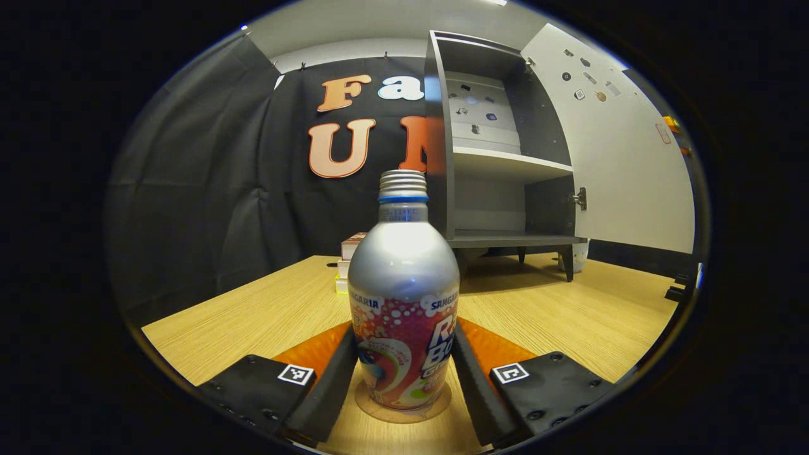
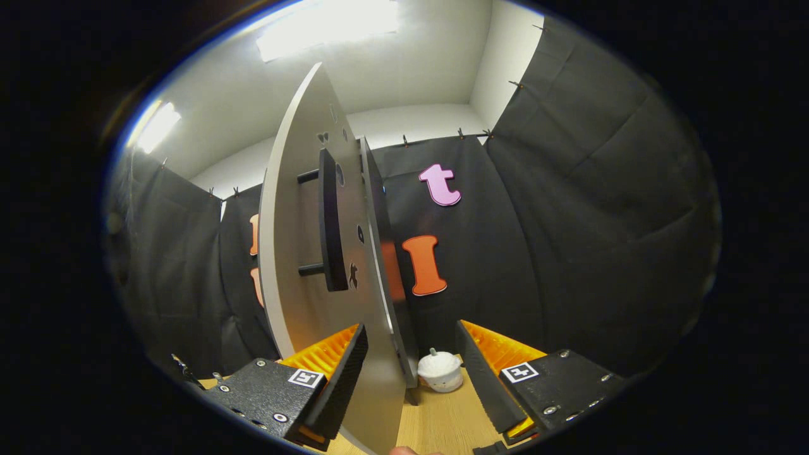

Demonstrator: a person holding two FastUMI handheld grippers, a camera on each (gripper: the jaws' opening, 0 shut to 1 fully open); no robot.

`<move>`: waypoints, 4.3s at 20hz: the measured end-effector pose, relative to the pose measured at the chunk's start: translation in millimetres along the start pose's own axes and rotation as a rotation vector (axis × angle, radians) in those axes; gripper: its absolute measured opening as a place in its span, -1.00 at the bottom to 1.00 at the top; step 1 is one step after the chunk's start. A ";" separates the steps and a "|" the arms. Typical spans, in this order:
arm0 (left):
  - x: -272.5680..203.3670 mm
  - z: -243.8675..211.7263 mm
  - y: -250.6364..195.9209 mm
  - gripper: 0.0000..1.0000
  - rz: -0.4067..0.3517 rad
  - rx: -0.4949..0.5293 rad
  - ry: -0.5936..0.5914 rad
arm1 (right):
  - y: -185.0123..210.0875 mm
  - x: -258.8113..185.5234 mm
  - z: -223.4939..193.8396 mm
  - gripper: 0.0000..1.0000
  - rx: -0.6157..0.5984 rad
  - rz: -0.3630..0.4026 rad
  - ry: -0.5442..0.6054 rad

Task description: Open the cabinet door with the right hand, grasp the bottle in the cabinet with the left hand and place it on the coaster, then close the cabinet door with the right hand.

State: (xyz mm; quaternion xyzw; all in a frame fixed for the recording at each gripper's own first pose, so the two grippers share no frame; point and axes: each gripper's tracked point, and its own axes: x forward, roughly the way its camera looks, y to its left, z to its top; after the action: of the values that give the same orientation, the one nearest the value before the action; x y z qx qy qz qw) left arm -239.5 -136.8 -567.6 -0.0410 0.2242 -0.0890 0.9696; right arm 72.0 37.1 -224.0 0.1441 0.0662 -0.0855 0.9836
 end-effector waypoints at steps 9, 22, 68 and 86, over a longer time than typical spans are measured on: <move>-20.9 39.9 -5.8 0.76 0.030 0.065 -0.032 | 2.3 7.6 18.3 0.74 -0.001 0.029 -0.089; -41.6 136.0 11.3 0.77 0.089 0.067 -0.113 | 14.0 15.7 34.8 0.73 -0.013 0.105 -0.119; 46.0 340.0 30.1 0.75 -0.098 0.021 -0.173 | 78.1 24.4 12.8 0.67 -0.166 0.523 -0.033; 41.4 339.4 110.2 0.75 0.050 0.010 -0.208 | 121.8 99.4 -41.8 0.75 -0.182 0.562 0.075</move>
State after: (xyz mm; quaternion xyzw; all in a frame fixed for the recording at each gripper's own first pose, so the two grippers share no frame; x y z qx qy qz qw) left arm -35.9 -23.2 -294.3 -0.0395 0.1227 -0.0613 0.9898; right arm 187.5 149.6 -245.9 0.0710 0.0673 0.2017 0.9745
